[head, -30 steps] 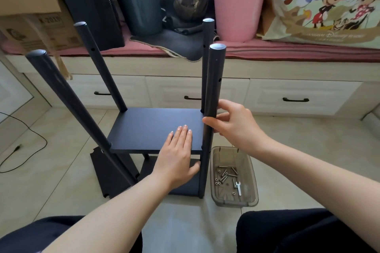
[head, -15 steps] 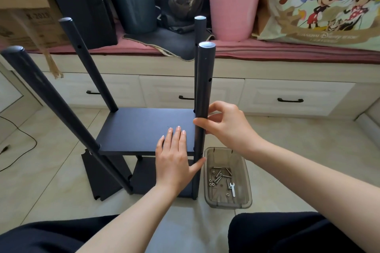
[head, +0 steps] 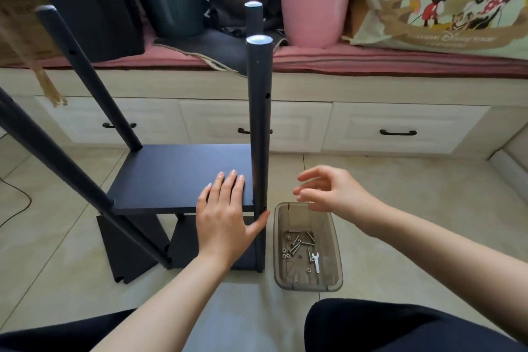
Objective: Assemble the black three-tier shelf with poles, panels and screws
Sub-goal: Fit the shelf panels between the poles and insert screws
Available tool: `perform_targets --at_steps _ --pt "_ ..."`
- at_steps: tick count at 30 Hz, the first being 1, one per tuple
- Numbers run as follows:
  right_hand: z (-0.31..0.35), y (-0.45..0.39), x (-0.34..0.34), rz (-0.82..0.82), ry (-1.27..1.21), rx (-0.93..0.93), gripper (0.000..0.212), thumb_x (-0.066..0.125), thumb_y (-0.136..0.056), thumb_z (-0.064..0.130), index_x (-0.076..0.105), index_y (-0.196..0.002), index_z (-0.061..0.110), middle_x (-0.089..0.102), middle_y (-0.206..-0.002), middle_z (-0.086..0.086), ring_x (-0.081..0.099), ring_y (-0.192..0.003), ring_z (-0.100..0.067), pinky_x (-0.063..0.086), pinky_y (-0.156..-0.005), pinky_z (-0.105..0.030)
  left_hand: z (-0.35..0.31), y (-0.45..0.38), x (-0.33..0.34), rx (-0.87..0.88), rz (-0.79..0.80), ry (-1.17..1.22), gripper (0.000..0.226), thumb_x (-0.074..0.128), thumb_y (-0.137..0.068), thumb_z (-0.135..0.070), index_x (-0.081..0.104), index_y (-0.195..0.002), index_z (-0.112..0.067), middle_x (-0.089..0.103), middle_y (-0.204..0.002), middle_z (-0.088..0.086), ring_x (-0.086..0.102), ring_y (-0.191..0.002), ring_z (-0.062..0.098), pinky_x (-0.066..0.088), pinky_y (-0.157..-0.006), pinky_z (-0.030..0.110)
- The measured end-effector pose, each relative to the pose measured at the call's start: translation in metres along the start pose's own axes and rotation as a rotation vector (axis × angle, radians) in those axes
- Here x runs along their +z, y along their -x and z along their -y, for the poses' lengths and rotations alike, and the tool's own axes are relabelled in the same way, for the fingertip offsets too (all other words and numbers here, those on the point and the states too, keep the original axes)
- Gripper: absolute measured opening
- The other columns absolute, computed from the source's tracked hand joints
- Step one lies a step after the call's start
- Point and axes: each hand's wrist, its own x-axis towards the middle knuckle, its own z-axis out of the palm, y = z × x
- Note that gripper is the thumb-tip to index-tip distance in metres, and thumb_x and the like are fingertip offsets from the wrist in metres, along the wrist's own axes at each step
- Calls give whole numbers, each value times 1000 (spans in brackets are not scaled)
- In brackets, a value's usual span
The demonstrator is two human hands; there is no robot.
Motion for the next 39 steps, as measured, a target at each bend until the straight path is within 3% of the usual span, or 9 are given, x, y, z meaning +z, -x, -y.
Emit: perform_targets --at_steps 8,12,15,18,20,24,27,32,39 --pt "-112 -38 10 86 158 208 16 69 -91 14 64 -107 14 70 -103 -6 70 -95 -22 60 -82 -37 0 0 11 18 -94 6 65 55 -84 -61 66 -124 -12 64 -131 8 52 -132 33 36 -103 46" --pt "-162 -64 39 193 383 216 15 66 -93 19 67 -107 13 71 -104 -4 68 -92 -18 58 -81 -32 1 0 10 19 -69 -4 63 55 -85 -62 68 -120 -12 64 -131 6 51 -132 31 35 -104 45" --pt "-197 -82 61 325 556 247 27 66 -93 21 65 -117 9 68 -117 -8 65 -105 -20 53 -93 -33 0 0 9 11 -55 -7 62 54 -86 -63 69 -116 -12 65 -129 6 51 -133 31 34 -105 44" --pt "-225 -98 75 420 692 298 53 65 -93 14 46 -142 10 61 -132 -13 60 -119 -28 48 -100 -37 0 0 10 2 -65 -6 60 56 -85 -62 70 -114 -12 65 -128 6 51 -133 31 34 -106 43" --pt "-239 -109 83 403 699 318 54 63 -93 10 43 -144 10 58 -135 -14 58 -120 -29 48 -98 -33 -1 0 11 7 -87 -5 59 58 -85 -62 69 -114 -11 65 -128 6 52 -132 31 34 -105 43" --pt "-255 -120 91 328 741 339 37 58 -94 8 50 -130 4 59 -129 -17 58 -117 -31 46 -88 -32 -2 0 11 1 -105 -13 57 62 -83 -59 69 -114 -11 65 -125 7 53 -128 31 35 -102 42" --pt "-265 -125 92 240 718 324 36 52 -95 5 48 -131 4 59 -128 -18 59 -115 -32 48 -92 -35 -4 1 11 -5 -116 -15 58 62 -82 -57 68 -116 -11 65 -123 8 53 -126 31 34 -101 43" --pt "-267 -126 91 300 783 309 36 58 -95 12 50 -129 5 57 -129 -19 57 -118 -34 47 -93 -35 -5 0 10 -17 -122 -4 57 63 -81 -57 69 -115 -11 65 -124 7 54 -127 31 34 -101 43" --pt "-265 -107 93 346 961 208 34 46 -94 -4 55 -125 6 57 -128 -16 58 -117 -32 47 -94 -35 -3 0 11 -8 -119 5 54 63 -81 -58 70 -106 -11 65 -124 6 53 -128 30 34 -102 43"
